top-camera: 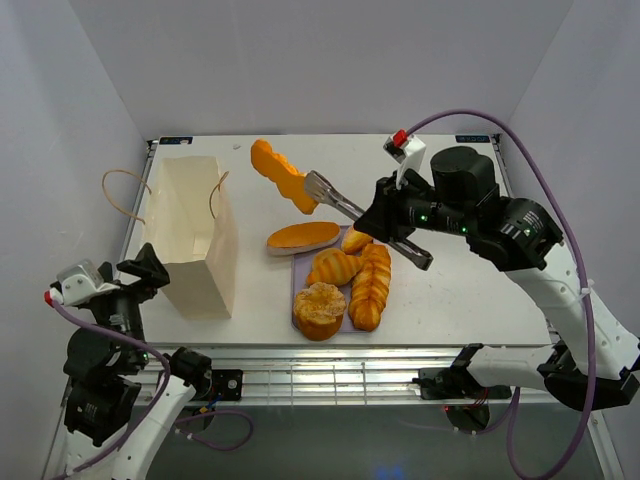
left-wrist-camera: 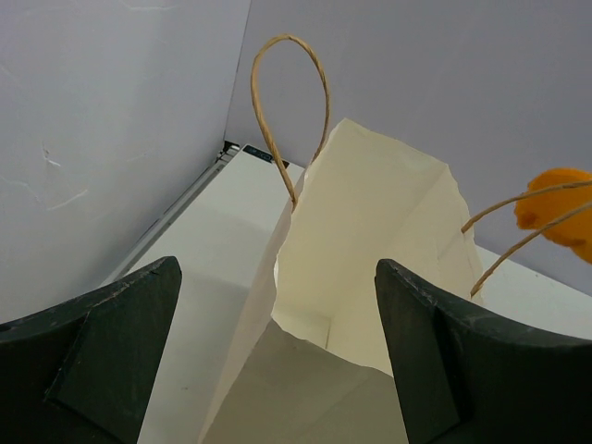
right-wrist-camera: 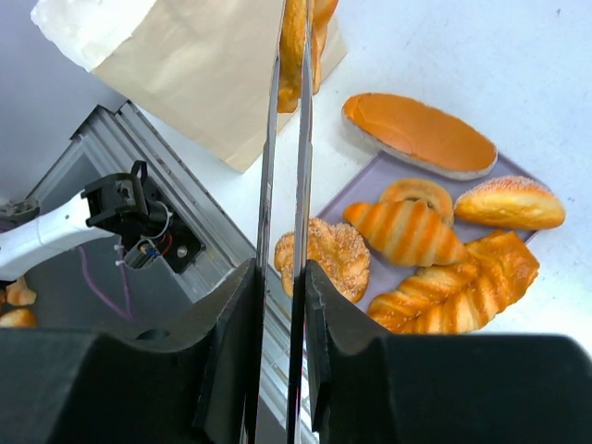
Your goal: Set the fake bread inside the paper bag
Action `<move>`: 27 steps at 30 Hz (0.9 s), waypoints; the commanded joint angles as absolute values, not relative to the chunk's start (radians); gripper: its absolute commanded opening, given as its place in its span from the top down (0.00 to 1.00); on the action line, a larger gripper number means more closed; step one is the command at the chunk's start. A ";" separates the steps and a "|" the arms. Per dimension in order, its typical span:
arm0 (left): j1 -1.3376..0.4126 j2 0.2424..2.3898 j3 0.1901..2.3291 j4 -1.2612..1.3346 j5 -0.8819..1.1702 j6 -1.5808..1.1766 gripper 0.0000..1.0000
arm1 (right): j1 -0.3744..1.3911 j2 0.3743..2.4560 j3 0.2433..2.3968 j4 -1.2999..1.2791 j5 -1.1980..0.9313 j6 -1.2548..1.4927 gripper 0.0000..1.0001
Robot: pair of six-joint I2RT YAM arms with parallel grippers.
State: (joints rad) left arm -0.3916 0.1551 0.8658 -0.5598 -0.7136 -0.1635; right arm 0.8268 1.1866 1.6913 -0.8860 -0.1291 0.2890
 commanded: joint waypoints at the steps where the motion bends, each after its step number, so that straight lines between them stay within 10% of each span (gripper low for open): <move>1: -0.396 0.146 0.835 -0.552 -0.673 -0.175 0.04 | 0.833 1.221 1.792 -0.793 -0.110 0.256 0.73; 27: -0.396 0.094 0.779 -0.523 -0.594 -0.175 0.05 | 0.911 1.491 2.140 -0.767 -0.298 0.238 0.71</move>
State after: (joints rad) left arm -0.3923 0.1070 0.7792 -0.5377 -0.6117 -0.1768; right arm 0.8791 1.4841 2.1002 -0.8562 -0.2607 0.2535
